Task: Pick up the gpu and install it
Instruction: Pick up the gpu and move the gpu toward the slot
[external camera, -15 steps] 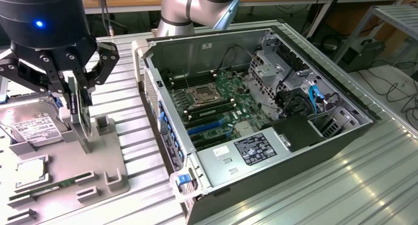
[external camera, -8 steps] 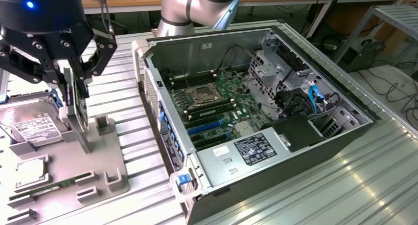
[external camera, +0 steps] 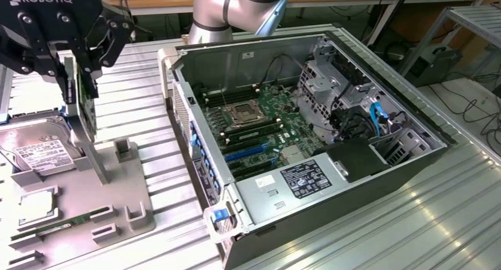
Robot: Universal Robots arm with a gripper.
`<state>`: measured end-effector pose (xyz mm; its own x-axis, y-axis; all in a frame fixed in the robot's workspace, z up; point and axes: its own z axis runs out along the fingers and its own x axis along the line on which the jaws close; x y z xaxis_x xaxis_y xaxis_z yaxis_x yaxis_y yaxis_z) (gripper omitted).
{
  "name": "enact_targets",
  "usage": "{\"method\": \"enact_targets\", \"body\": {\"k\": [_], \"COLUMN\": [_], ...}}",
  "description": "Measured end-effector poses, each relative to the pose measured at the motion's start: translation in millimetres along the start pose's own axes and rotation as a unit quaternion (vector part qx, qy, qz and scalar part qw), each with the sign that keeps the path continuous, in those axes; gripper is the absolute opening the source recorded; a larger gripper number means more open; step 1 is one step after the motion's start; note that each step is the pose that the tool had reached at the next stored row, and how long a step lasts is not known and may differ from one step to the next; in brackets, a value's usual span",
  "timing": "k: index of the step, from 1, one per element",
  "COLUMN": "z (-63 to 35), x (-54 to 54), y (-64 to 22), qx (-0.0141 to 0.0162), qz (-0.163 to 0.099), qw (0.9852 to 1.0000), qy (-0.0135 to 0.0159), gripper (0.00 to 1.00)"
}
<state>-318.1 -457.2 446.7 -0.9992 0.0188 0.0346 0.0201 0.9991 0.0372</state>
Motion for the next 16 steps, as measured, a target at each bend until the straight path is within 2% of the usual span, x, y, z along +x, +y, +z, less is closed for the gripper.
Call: {"method": "enact_targets", "body": {"k": [8, 16], "z": [-1.2, -1.1], "x": [-0.5, -9.1], "y": [0.1, 0.2], "qx": [0.0001, 0.0000], "qz": [0.000, 0.000], "qw": [1.0000, 1.0000], "qy": [0.0002, 0.0001], "gripper": [0.27, 0.27]}}
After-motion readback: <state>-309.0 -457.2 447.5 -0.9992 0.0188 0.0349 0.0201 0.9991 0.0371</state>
